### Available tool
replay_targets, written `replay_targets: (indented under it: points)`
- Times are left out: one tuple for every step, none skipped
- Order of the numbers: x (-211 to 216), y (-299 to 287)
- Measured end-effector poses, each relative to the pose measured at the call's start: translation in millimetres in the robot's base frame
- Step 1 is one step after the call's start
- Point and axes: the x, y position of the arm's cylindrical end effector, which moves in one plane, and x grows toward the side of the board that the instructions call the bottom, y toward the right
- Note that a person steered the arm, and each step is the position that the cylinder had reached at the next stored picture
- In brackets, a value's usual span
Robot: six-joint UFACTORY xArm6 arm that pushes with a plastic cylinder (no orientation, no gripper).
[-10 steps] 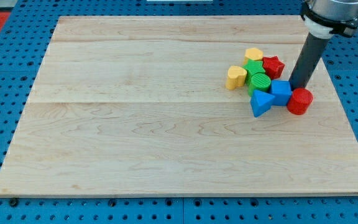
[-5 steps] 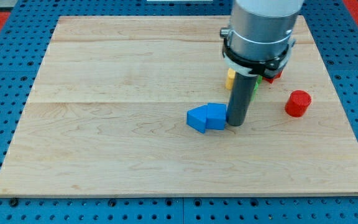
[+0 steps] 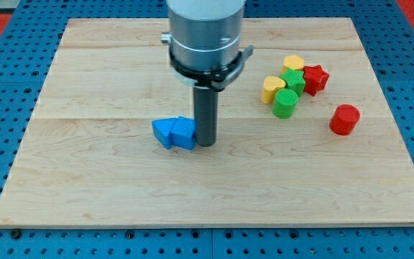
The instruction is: Slide the blue blocks to the top left corner of the board
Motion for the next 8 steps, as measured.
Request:
replay_targets:
  points:
    - [0,-34]
    - [0,-79]
    - [-1,-108]
    - [-1,-126]
    - [-9,-140]
    - [-37,-143]
    - [-43,-146]
    - [-38,-175]
